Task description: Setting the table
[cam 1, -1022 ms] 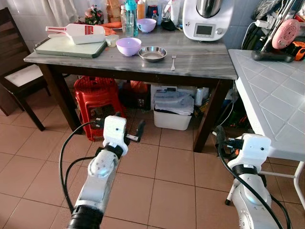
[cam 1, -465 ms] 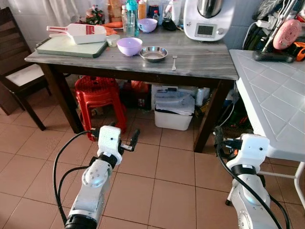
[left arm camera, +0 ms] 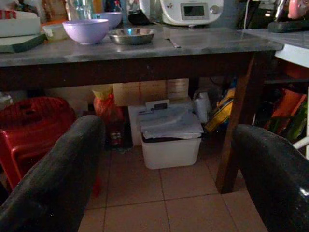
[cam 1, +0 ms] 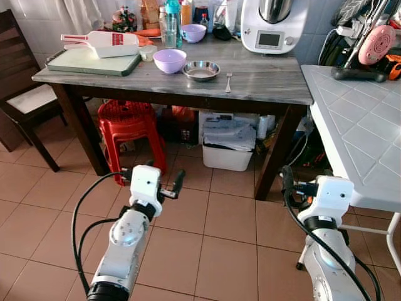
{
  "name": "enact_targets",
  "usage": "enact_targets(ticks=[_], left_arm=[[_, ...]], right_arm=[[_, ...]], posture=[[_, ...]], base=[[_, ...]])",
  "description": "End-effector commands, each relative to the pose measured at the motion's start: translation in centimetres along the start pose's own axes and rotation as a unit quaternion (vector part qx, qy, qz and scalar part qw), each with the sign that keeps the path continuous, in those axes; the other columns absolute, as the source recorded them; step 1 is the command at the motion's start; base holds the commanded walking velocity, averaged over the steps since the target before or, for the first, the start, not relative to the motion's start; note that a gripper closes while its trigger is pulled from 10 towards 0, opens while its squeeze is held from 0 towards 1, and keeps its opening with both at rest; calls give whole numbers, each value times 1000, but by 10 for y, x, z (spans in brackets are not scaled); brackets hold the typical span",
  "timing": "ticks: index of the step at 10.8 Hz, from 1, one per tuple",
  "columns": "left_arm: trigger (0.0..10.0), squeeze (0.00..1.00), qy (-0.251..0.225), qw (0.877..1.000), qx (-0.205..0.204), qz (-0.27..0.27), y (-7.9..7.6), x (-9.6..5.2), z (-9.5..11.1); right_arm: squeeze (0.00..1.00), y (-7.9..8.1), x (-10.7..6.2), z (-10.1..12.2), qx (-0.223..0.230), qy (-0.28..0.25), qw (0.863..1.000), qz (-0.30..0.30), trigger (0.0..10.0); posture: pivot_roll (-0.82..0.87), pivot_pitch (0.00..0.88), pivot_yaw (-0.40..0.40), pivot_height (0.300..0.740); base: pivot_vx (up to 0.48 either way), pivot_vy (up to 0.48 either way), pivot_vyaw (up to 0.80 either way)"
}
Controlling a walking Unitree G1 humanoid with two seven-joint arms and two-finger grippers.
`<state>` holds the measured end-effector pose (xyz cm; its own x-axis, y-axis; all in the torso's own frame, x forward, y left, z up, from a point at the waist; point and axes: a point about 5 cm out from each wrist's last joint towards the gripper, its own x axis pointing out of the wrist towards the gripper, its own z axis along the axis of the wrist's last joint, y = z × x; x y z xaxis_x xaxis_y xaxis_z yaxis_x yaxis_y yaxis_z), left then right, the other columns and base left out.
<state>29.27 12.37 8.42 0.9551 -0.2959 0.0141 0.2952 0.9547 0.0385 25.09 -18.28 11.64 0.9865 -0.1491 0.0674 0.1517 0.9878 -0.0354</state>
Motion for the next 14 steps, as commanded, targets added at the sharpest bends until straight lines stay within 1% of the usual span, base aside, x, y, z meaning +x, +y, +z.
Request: enact_targets(ticks=[1,9,14], left_arm=[[10000,0,-9,1000,6,-7,0,3,5],[10000,0,-9,1000,7,-8,1,5,6],[10000,0,-8,1000,4,-9,0,5,6]], right_arm=[[373,3,2,1,-1,-2,1000,9,10000],[373,3,9,4,-1,-8,1000,9,10000],[376,3,9,3,-2,-8,1000,8,10000]], posture=[[41,0,0,740],[48,0,-1,740],[51,0,-1,740]], base=[[0,0,0],[0,-267,0],[0,-284,0]])
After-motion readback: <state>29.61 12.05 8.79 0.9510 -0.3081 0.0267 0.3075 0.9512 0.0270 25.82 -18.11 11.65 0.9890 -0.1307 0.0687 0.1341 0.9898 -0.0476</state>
